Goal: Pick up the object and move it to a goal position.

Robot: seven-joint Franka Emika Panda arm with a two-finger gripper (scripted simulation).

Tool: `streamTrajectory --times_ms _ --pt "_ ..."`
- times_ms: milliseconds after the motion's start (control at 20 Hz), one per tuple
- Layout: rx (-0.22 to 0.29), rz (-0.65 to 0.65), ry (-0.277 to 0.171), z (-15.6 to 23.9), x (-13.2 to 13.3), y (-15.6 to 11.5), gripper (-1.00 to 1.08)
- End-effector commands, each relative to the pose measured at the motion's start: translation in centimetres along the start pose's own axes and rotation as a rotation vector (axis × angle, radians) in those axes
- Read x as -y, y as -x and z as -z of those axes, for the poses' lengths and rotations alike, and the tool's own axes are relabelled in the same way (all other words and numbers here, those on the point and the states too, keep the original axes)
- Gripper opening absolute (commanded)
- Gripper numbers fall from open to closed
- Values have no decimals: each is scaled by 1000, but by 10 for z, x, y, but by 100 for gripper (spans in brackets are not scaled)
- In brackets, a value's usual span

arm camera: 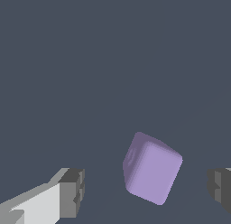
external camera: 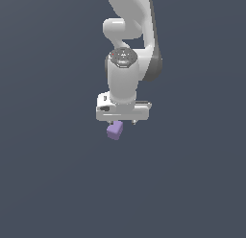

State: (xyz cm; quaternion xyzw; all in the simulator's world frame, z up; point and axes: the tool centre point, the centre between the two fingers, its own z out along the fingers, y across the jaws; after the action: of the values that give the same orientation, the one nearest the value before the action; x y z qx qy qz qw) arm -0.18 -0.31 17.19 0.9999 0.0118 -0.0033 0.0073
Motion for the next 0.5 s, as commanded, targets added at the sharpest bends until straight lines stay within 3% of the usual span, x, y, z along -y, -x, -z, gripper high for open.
streamTrajectory --times_ms 0,450 --pt "0 0 0 0 0 0 100" --pt "-15 10 -28 10 20 -3 100"
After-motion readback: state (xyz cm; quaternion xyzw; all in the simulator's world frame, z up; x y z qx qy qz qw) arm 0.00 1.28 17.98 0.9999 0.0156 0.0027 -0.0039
